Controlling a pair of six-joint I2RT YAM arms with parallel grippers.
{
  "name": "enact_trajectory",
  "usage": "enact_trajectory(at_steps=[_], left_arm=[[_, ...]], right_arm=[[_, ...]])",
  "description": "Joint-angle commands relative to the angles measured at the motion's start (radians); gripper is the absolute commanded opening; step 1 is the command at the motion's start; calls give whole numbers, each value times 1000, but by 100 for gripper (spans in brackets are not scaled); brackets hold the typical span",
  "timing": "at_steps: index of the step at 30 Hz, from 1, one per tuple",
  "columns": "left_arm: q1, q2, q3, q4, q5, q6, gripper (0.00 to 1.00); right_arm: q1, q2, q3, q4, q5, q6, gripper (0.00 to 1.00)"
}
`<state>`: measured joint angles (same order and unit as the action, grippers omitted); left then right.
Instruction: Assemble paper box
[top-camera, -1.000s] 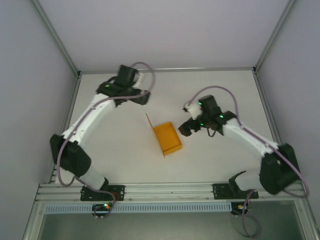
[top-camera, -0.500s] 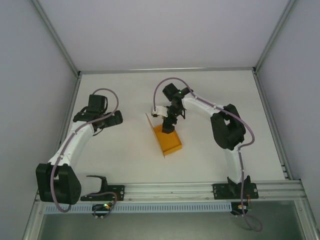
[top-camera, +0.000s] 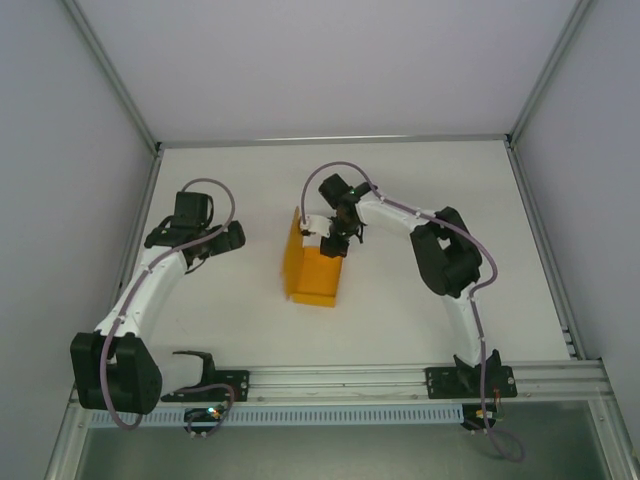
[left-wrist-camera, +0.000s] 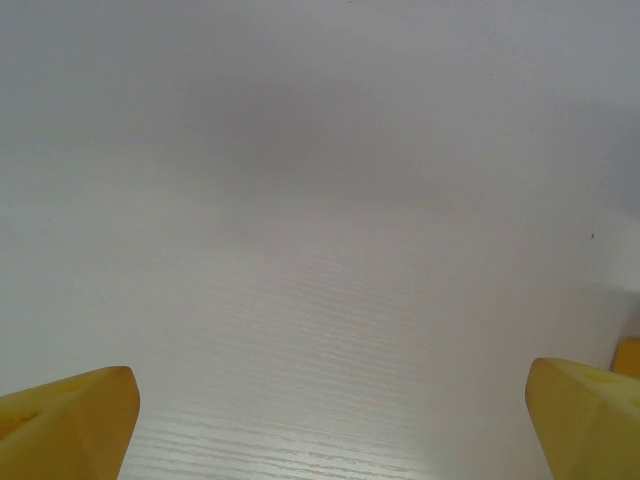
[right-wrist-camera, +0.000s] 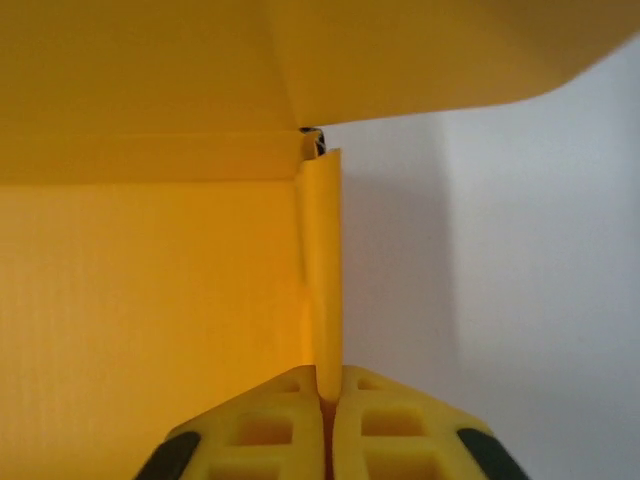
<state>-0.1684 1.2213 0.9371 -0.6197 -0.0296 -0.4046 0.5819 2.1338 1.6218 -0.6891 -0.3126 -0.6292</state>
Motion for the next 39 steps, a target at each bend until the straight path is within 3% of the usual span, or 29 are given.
enact_trajectory(at_steps=[1,6,11,14,17,19,22,25,28,29,31,34,36,39], left_arm=[[6,-37,-13,-2,3,-45,100],[4,-68,-19,20,-35,-98,100],[-2,-87,-9,47,-33,-122,100],[-19,-105,-42,140,62,-125,100],[-48,-123,-65,227,191,-57,100],[-65,-138,-79,256,246,-2,100],[-68,-154,-95,270,393,102,100],[-76,-186,-115,283,566,211,100],[-91,-175,-105,282,559,316,100],[-87,-138,-87,273,578,375,100],[-80,-40,-29,244,634,477,100],[-80,135,137,109,777,668,100],[-86,237,221,38,785,769,98],[-85,342,318,-36,797,845,94]], right_arm=[[3,-100,-137,194,244,395,1],[41,-255,-348,200,527,1093,6],[128,-274,-397,95,711,1412,8],[171,-289,-423,118,687,1517,16],[219,-310,-437,155,648,1541,17],[219,-336,-446,206,630,1502,19],[194,-416,-470,228,672,1412,38],[167,-553,-540,297,660,1217,57],[83,-681,-633,432,426,880,92],[30,-710,-651,466,306,780,100],[-67,-724,-639,493,119,641,100],[-176,-659,-509,392,-83,449,100],[-200,-585,-400,248,-175,268,100],[-204,-504,-297,108,-211,112,98]])
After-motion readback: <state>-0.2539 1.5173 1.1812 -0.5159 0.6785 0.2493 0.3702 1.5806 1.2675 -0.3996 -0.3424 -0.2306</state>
